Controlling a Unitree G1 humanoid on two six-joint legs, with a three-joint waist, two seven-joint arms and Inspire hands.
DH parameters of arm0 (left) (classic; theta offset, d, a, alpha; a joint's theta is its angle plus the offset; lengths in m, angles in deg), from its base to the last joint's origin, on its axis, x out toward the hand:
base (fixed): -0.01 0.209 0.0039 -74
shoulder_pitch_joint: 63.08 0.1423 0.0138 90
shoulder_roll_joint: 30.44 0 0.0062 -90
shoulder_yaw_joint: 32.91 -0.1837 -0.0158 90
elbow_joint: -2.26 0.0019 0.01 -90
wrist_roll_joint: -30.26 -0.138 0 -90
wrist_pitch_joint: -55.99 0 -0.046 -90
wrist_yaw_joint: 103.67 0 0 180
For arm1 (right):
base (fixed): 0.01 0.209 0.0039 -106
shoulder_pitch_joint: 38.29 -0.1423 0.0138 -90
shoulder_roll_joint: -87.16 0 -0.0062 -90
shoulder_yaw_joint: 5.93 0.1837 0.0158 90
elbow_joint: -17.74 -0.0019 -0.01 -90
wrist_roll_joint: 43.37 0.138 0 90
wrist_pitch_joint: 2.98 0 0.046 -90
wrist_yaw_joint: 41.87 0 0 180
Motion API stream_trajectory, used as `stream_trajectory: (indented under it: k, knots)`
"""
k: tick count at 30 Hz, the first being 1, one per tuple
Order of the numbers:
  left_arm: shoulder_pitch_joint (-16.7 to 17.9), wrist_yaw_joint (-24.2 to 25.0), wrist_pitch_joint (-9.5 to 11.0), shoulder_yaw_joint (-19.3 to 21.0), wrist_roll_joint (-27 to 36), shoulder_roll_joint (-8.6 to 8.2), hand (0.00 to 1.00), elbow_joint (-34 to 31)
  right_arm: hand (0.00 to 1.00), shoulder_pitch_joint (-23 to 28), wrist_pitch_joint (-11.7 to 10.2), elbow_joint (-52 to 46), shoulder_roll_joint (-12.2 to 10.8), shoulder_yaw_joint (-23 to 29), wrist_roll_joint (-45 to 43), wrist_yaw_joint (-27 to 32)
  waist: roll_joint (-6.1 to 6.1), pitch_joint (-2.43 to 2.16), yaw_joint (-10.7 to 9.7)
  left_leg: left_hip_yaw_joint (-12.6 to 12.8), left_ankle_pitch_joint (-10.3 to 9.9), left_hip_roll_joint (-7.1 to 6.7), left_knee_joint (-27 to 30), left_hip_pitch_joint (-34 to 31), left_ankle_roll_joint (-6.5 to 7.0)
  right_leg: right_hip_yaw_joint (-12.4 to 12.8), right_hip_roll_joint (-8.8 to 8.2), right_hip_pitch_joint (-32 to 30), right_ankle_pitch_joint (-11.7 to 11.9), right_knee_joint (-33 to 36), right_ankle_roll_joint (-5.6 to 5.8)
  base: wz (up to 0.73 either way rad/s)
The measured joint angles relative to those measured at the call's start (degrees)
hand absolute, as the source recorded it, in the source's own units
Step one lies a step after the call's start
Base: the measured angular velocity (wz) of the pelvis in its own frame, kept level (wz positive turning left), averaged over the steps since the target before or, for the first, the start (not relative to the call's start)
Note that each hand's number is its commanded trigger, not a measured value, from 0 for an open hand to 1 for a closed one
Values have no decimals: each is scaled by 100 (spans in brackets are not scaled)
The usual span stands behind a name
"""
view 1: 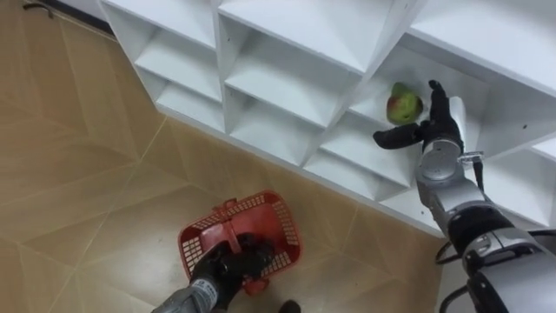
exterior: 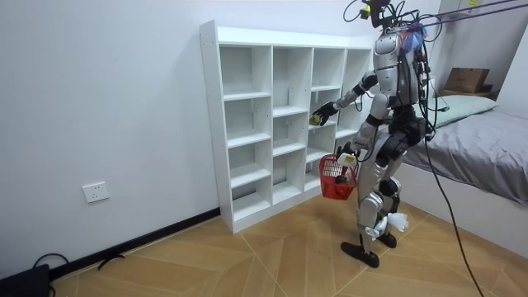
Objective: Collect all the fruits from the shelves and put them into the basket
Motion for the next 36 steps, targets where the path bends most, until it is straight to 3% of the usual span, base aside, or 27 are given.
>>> stream_trajectory:
  k: [15,17,19,23,30,36]
  knots:
    - [8,-9,107,-216,232,16,100,-9,0,-45,-2,-1,5,-9,52,121,-19,6,3,29,27,3,10,-138,21,11,-40,-195,-1,99,1,0]
    - [11,-9,107,-224,325,16,100,-9,31,-45,-2,-1,5,-11,124,121,-19,6,8,29,28,4,12,-147,22,10,-40,-203,-1,99,1,0]
    - [11,-9,115,-225,337,16,100,-11,53,-48,-2,-2,5,-12,214,121,-23,4,14,29,31,2,14,-165,23,10,-43,-223,-1,105,1,0]
    - [3,-12,214,-303,440,33,100,-16,77,-78,-24,-4,14,-29,254,268,-30,6,20,10,46,-4,57,-281,28,3,-57,-370,-1,207,1,0]
    - [52,-15,234,-329,419,124,100,-17,86,-91,-103,14,54,-12,266,325,-79,54,54,9,48,-6,100,-315,25,-8,-55,-385,-1,225,0,0]
    - [98,-15,230,-326,411,134,100,-25,91,-118,-149,19,64,80,264,372,-95,62,137,2,84,-11,103,-407,40,-9,-64,-496,-2,284,0,0]
